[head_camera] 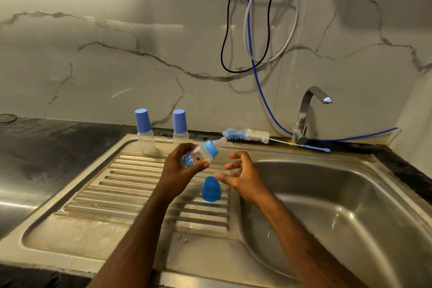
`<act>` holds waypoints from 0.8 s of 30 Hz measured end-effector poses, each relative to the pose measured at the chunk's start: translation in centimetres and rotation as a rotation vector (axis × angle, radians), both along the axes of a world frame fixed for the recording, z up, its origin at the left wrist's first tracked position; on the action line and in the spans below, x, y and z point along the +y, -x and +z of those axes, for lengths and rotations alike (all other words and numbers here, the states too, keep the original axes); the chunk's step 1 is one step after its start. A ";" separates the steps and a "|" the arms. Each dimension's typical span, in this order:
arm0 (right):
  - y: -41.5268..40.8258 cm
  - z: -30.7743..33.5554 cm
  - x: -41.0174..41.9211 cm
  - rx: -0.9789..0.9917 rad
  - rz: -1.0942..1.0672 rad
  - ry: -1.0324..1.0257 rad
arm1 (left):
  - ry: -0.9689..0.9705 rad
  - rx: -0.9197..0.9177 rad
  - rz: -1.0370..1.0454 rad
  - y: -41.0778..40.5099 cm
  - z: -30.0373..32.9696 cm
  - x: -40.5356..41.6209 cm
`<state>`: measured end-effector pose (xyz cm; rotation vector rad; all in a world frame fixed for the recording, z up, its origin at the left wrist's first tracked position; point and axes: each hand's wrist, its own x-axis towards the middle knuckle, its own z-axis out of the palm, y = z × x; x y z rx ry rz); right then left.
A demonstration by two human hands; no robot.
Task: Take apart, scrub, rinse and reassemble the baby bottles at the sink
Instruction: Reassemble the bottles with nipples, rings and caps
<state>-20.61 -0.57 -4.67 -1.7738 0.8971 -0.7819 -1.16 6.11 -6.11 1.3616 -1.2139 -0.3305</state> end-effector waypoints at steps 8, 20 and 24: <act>-1.5 -2.3 0.6 0.335 0.171 0.267 | -0.051 0.079 0.085 -0.6 -0.5 0.1; 0.8 -0.8 -2.1 -0.415 -0.330 0.064 | -0.134 0.055 -0.016 0.5 -0.8 -0.5; 0.6 -1.1 -2.2 -0.366 -0.265 0.085 | -0.130 0.011 -0.040 1.1 -0.9 -0.6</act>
